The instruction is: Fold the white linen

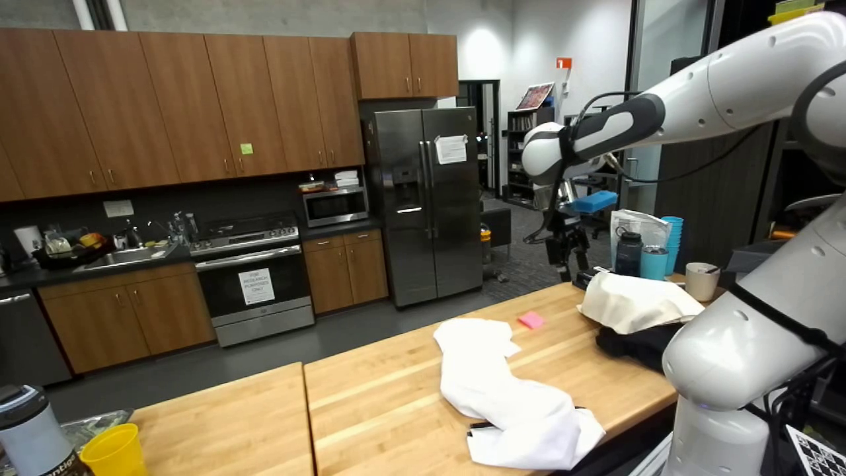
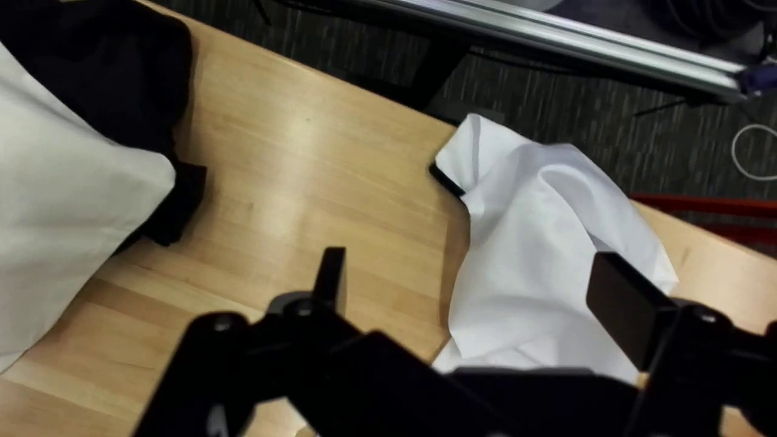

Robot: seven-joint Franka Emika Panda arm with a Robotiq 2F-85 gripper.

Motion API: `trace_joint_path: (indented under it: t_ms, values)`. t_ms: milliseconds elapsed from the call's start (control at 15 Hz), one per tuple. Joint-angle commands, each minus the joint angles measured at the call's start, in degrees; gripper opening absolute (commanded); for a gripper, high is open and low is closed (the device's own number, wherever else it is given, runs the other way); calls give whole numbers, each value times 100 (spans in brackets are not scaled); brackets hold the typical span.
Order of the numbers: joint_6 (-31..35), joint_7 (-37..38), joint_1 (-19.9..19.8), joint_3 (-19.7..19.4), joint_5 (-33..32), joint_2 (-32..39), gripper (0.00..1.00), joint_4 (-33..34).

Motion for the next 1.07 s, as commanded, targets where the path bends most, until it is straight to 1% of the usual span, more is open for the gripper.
trace_joint_path:
  t_ms: [0,67,133,267,400,533,600,667,800,1000]
  values:
    - [480,-956,-163,-536,-515,24,100,-272]
    - [919,-1045,-192,-589,-684,-109,100,-382]
    - [1200,-1058,-172,-554,-792,-174,100,-397]
    - [1728,-1023,-81,-485,-720,-213,100,-371]
    - [2408,-678,68,-289,-492,-147,100,-349]
    - [3231,-288,184,-70,-344,-64,100,-423]
    - [3331,-146,272,86,-309,106,100,-360]
    - [3002,-440,153,-82,-386,-21,100,-347]
    - [3049,-353,206,14,-380,32,100,-350]
    - [3046,-363,163,-33,-379,32,100,-350]
